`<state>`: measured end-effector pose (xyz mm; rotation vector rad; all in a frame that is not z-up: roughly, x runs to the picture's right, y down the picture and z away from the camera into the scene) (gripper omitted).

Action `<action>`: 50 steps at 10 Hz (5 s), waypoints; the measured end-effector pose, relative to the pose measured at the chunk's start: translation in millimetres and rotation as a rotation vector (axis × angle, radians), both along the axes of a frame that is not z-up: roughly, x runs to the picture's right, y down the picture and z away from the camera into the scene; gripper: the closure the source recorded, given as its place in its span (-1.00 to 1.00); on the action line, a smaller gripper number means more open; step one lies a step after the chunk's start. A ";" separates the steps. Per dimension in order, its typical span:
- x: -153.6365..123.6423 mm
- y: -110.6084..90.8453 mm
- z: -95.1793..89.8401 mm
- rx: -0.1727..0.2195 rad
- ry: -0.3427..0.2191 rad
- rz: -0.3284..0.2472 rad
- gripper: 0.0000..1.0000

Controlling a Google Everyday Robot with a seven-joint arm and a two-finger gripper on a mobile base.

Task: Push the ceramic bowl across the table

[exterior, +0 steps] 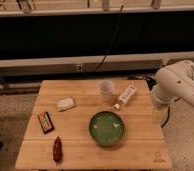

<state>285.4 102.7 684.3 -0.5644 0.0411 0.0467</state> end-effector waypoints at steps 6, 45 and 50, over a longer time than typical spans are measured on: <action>-14.3 37.9 34.5 0.000 -0.016 -0.034 -0.60; -41.5 86.6 120.0 -0.030 -0.107 -0.154 0.92; -67.9 93.0 129.8 -0.060 -0.138 -0.209 0.93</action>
